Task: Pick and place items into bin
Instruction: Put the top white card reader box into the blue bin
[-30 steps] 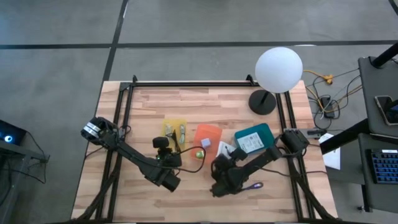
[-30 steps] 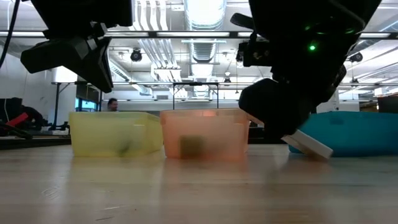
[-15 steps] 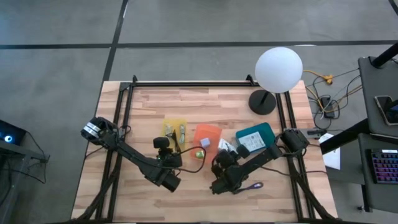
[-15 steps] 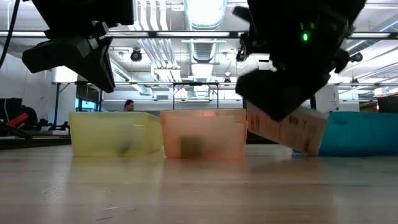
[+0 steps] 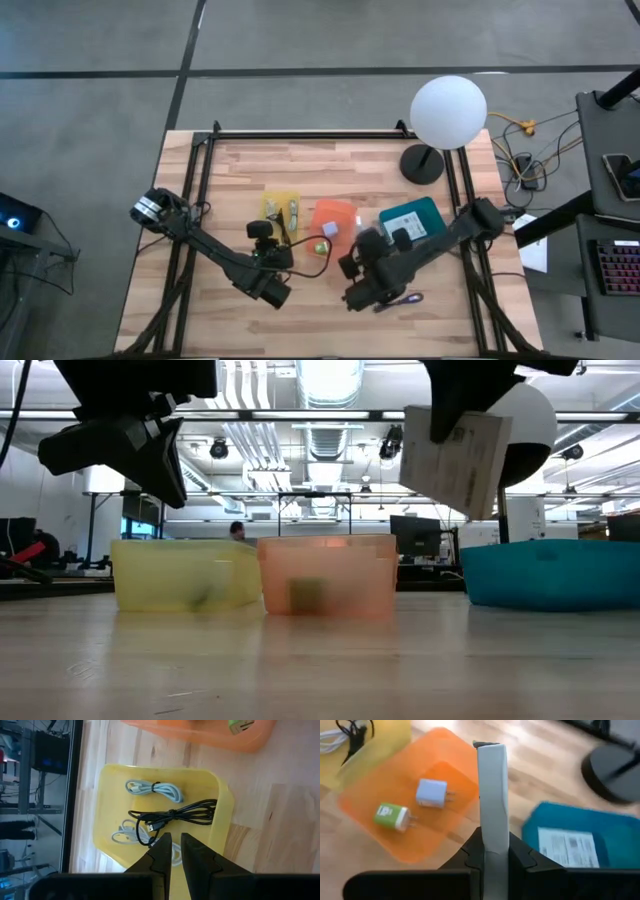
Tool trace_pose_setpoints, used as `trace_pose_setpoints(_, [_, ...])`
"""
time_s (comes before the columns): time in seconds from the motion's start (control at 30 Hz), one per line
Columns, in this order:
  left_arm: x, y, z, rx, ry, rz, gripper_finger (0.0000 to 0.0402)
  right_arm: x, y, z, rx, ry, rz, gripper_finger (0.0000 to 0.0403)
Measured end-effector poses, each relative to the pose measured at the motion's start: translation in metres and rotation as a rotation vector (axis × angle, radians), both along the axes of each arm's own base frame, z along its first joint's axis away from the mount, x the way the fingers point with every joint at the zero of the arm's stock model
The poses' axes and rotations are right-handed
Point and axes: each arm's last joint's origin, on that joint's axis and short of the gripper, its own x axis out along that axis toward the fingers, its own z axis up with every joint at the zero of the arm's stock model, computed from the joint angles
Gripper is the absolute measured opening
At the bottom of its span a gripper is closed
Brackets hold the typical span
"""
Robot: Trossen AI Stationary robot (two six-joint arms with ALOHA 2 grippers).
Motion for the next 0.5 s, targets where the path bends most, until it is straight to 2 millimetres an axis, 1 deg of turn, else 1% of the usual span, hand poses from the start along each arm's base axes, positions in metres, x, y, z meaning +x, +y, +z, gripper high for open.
trace_pose_setpoints(0.13, [0.002,0.005,0.000,-0.028,0.053,-0.016,0.0026,-0.012,-0.016,0.013,0.060,0.045,-0.004,0.0026])
trace_pose_setpoints(0.2, [0.003,0.008,0.001,-0.043,0.086,-0.033,0.0026,-0.020,-0.023,0.019,0.072,0.121,0.074,0.0026])
trace_pose_setpoints(0.3, [0.004,0.011,0.002,-0.061,0.080,-0.027,0.0026,-0.034,-0.034,0.027,0.115,0.217,0.166,0.0026])
trace_pose_setpoints(0.4, [0.006,0.012,0.002,-0.098,0.076,-0.019,0.0026,-0.054,-0.055,0.026,0.269,0.321,0.139,0.0026])
trace_pose_setpoints(0.47, [0.007,0.011,0.001,-0.117,0.068,-0.013,0.0026,-0.068,-0.064,0.024,0.249,0.371,0.179,0.0026])
trace_pose_setpoints(0.5, [0.008,0.011,0.001,-0.128,0.056,-0.013,0.0026,-0.074,-0.067,0.023,0.223,0.410,0.237,0.0026])
